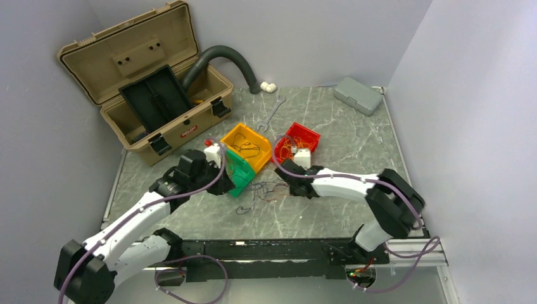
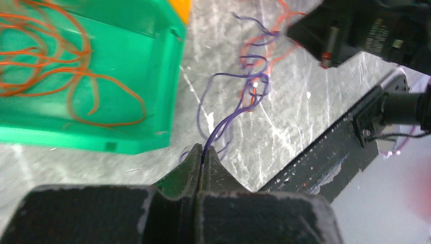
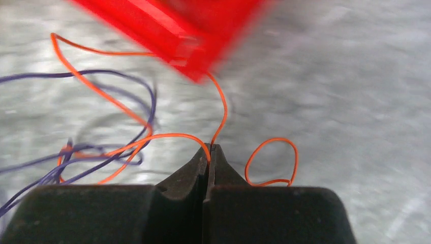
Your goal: Untangle the cables
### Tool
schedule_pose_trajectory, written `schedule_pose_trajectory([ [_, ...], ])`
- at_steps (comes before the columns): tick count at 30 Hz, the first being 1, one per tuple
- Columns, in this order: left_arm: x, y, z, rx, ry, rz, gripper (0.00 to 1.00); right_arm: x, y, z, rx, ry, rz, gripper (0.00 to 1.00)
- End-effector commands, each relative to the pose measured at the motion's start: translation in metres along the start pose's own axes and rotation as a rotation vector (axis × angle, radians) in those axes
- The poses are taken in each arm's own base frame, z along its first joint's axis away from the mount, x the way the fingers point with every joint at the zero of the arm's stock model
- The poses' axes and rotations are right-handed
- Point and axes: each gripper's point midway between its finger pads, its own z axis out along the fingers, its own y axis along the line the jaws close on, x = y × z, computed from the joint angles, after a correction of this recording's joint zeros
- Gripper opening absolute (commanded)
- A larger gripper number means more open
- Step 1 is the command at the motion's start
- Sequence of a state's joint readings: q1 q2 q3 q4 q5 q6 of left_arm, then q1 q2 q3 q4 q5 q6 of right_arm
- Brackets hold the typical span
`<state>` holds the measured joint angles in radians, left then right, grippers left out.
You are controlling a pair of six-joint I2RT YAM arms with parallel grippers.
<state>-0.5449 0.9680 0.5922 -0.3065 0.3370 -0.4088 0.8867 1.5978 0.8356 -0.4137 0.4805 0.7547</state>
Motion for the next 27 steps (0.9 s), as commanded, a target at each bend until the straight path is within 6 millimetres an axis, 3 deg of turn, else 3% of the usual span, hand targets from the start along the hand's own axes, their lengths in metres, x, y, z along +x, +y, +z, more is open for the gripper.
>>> schedule_pose_trajectory([
  [1,-0.035,0.015,-0.036,-0.122,-0.164,-0.032,0.00,-0.002,-0.073,-0.022,0.140,-0.029,0.147,0.00],
  [6,-0.066,0.040,-0.099,-0.321,-0.392,-0.092,0.00,-0.021,-0.141,-0.048,0.188,-0.138,0.419,0.00],
  [10,-0.086,0.047,-0.147,-0.437,-0.560,-0.100,0.00,-0.041,-0.183,-0.074,0.224,-0.252,0.582,0.00],
  [14,-0.107,0.045,-0.194,-0.525,-0.700,-0.082,0.00,-0.057,-0.199,-0.094,0.246,-0.316,0.627,0.00],
  [19,-0.129,0.034,-0.251,-0.613,-0.824,-0.019,0.00,-0.068,-0.205,-0.105,0.237,-0.352,0.653,0.00],
  [23,-0.139,0.042,-0.306,-0.794,-0.930,-0.020,0.00,-0.061,-0.225,-0.112,0.308,-0.376,0.767,0.00],
  [27,-0.145,0.043,-0.344,-0.896,-1.016,-0.036,0.00,-0.050,-0.250,-0.121,0.405,-0.409,0.892,0.00],
])
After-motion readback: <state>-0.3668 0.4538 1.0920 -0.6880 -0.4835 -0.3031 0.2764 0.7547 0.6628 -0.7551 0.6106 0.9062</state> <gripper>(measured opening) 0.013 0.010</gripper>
